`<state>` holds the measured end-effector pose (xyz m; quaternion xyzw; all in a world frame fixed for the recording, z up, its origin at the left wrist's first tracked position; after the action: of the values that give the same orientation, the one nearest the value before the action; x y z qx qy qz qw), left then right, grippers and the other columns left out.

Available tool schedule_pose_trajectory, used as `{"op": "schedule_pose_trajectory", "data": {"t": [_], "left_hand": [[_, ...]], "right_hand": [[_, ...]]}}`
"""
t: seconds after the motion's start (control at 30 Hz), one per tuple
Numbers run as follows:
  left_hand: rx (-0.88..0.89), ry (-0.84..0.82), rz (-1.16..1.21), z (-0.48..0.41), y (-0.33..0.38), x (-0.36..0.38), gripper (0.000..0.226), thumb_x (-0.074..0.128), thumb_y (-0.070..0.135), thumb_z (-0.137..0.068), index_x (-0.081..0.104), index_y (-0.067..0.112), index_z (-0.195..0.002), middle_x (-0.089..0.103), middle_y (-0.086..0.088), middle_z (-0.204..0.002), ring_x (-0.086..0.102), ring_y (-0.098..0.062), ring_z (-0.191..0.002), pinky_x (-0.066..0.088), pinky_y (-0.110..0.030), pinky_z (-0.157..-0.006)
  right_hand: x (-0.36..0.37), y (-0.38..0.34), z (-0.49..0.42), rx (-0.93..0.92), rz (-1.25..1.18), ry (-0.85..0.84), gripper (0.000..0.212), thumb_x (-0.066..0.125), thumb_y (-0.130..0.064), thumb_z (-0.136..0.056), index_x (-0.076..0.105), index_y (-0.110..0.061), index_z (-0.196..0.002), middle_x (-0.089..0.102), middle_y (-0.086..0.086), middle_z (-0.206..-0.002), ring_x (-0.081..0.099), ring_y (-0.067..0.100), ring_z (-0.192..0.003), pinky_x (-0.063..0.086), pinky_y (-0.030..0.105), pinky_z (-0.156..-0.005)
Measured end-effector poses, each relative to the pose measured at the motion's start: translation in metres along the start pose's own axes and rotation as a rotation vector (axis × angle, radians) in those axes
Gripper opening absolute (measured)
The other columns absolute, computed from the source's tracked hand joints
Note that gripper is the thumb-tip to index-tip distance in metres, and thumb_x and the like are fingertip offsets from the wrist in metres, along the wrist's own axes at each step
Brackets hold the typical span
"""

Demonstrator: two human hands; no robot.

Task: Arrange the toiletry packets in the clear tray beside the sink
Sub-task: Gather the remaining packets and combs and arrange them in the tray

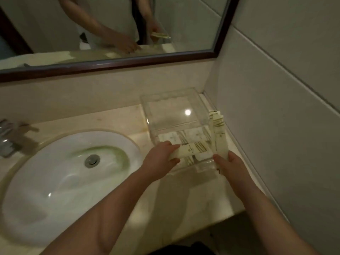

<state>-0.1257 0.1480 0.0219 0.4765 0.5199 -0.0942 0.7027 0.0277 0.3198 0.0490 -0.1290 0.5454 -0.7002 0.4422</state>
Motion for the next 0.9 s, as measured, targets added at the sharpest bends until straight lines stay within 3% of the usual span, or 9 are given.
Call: {"op": "schedule_pose_trajectory", "data": {"t": [0.17, 0.43, 0.5, 0.57, 0.67, 0.77, 0.9], "left_hand": [[0.039, -0.049, -0.094, -0.038, 0.020, 0.033, 0.052, 0.061, 0.034, -0.088, 0.049, 0.023, -0.137, 0.058, -0.002, -0.121, 0.051, -0.023, -0.108, 0.043, -0.036, -0.089], [-0.004, -0.030, -0.272, -0.034, 0.019, 0.052, 0.060, 0.067, 0.042, -0.080, 0.050, 0.028, -0.135, 0.052, -0.003, -0.126, 0.042, -0.027, -0.114, 0.035, -0.038, -0.094], [-0.075, 0.056, -0.121, -0.033, 0.022, 0.049, 0.058, 0.068, 0.043, -0.080, 0.053, 0.027, -0.133, 0.050, -0.002, -0.124, 0.042, -0.024, -0.114, 0.034, -0.038, -0.095], [-0.203, 0.123, 0.259, -0.038, 0.037, 0.038, 0.048, 0.067, 0.037, -0.085, 0.056, 0.023, -0.130, 0.057, 0.001, -0.116, 0.049, -0.018, -0.108, 0.040, -0.032, -0.094], [-0.403, 0.052, 0.841, -0.047, 0.062, 0.027, 0.029, 0.060, 0.022, -0.092, 0.062, 0.016, -0.120, 0.069, 0.003, -0.110, 0.065, -0.014, -0.099, 0.049, -0.028, -0.083], [-0.500, 0.085, 1.124, -0.046, 0.069, 0.028, 0.022, 0.053, 0.012, -0.095, 0.065, 0.007, -0.112, 0.073, -0.010, -0.108, 0.068, -0.027, -0.101, 0.055, -0.040, -0.087], [-0.596, 0.151, 1.322, -0.043, 0.065, 0.028, 0.023, 0.048, 0.002, -0.095, 0.063, 0.000, -0.113, 0.073, -0.016, -0.107, 0.070, -0.029, -0.099, 0.057, -0.039, -0.082]], "right_hand": [[-0.035, 0.008, -0.033, 0.058, -0.023, 0.071, 0.025, 0.060, -0.022, -0.091, 0.064, -0.022, -0.116, 0.072, -0.001, -0.095, 0.066, 0.015, -0.078, 0.046, 0.028, -0.062], [-0.037, 0.011, -0.063, 0.050, 0.004, -0.074, 0.030, 0.064, -0.025, -0.086, 0.066, -0.022, -0.116, 0.075, -0.005, -0.103, 0.071, 0.013, -0.094, 0.055, 0.032, -0.077], [-0.033, 0.009, -0.067, 0.041, 0.039, -0.159, 0.031, 0.064, -0.022, -0.088, 0.066, -0.021, -0.120, 0.075, -0.005, -0.104, 0.071, 0.012, -0.094, 0.056, 0.033, -0.080], [-0.027, 0.004, -0.067, 0.024, 0.077, -0.280, 0.032, 0.064, -0.021, -0.089, 0.066, -0.020, -0.121, 0.075, -0.005, -0.104, 0.071, 0.010, -0.092, 0.057, 0.031, -0.080], [-0.013, -0.007, -0.063, -0.055, 0.185, -0.468, 0.028, 0.062, -0.021, -0.089, 0.068, -0.024, -0.117, 0.074, -0.008, -0.096, 0.069, 0.001, -0.081, 0.051, 0.020, -0.066], [-0.004, -0.008, -0.064, -0.071, 0.174, -0.504, 0.026, 0.059, -0.023, -0.089, 0.068, -0.030, -0.112, 0.075, -0.006, -0.101, 0.071, 0.009, -0.089, 0.056, 0.031, -0.077], [0.001, -0.007, -0.065, -0.018, 0.038, -0.495, 0.018, 0.055, -0.021, -0.092, 0.069, -0.021, -0.104, 0.072, -0.007, -0.077, 0.065, 0.010, -0.066, 0.051, 0.029, -0.059]]}}
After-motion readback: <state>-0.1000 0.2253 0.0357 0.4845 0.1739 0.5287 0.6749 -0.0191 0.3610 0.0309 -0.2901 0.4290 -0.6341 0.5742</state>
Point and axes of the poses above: each hand's wrist, its own z-axis away from the middle knuckle, its own x-axis out of the palm, y = z × x, the point moved 2 cm from there along -z, towards the middle knuckle
